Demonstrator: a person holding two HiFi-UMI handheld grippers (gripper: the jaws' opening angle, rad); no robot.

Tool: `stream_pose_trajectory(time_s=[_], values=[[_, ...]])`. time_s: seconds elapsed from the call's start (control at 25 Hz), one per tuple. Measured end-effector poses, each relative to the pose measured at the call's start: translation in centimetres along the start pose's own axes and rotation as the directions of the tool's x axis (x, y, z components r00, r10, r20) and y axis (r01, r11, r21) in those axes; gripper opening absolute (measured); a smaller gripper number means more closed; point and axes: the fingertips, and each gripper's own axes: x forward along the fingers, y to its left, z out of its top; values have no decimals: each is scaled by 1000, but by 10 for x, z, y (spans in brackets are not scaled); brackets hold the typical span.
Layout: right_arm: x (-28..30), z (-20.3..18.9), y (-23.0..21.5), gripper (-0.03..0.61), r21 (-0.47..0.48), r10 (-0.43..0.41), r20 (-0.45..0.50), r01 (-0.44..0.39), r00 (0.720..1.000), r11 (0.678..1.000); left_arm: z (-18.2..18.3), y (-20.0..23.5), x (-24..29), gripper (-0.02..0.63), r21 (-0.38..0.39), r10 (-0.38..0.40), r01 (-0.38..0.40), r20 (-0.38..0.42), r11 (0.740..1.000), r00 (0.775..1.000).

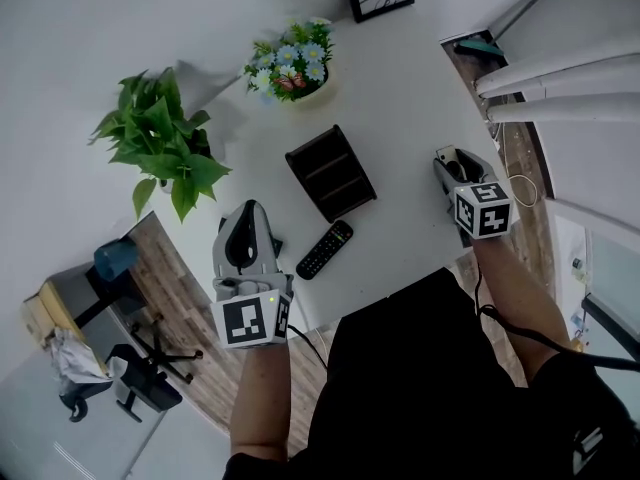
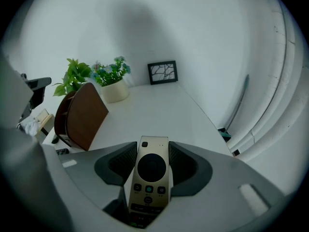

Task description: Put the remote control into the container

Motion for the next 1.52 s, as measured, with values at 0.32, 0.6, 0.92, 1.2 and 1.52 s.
stream_pose_trajectory(time_s=[0.32,0.6,0.92,1.2,1.52], values=[[-28,33,42,210,-82,98,102,-89,990,993,13,-6,-15,2,2,11,-11,45,1000,999],[-50,45,63,210,-127,155,132,-138,979,982,32,-7,-30,2,7,33,-33,88,999,996],[-82,77,86,210,-162,198,203,-166,959,973,64,-7,-49,2,10,43,-45,155,999,987],[-103,116,110,210,-214,227,269,-172,936,962,83,3,-64,2,69,49,-64,190,996,981],[-120,158,153,210,-261,279,342,-194,898,946,106,16,-77,2,72,67,-86,236,994,969]])
